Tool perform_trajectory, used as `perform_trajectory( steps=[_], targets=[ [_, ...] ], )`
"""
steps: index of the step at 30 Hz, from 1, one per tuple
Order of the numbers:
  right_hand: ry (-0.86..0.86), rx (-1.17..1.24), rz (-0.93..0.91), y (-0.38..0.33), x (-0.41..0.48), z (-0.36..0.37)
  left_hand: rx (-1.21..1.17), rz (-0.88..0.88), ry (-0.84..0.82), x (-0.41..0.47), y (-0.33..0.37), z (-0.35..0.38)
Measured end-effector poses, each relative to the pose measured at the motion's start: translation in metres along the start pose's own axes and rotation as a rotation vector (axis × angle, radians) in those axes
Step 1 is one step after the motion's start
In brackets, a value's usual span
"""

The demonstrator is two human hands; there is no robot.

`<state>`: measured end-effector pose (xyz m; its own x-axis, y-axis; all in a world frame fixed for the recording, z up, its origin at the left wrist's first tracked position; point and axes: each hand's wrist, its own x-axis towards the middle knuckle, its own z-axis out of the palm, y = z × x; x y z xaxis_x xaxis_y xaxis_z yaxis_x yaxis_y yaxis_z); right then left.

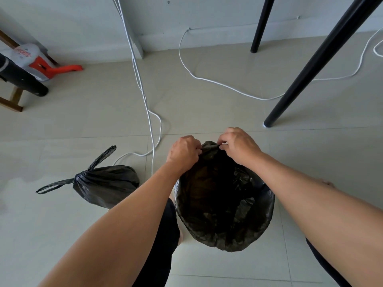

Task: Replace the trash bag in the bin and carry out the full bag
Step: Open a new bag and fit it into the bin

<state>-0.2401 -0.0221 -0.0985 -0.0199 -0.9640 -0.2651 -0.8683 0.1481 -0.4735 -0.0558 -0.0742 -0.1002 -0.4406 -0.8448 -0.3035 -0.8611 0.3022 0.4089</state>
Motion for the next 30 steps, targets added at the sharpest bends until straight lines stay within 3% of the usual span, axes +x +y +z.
perform_trajectory(
  steps=[16, 30],
  targets=[
    [-0.039, 0.148, -0.049, 0.003, 0.007, -0.010, -0.222, -0.015, -0.015, -0.003, -0.006, -0.008],
    [-0.173, -0.017, -0.043, 0.007, 0.014, -0.009, -0.051, 0.053, -0.060, -0.002, -0.003, -0.005]
  ],
)
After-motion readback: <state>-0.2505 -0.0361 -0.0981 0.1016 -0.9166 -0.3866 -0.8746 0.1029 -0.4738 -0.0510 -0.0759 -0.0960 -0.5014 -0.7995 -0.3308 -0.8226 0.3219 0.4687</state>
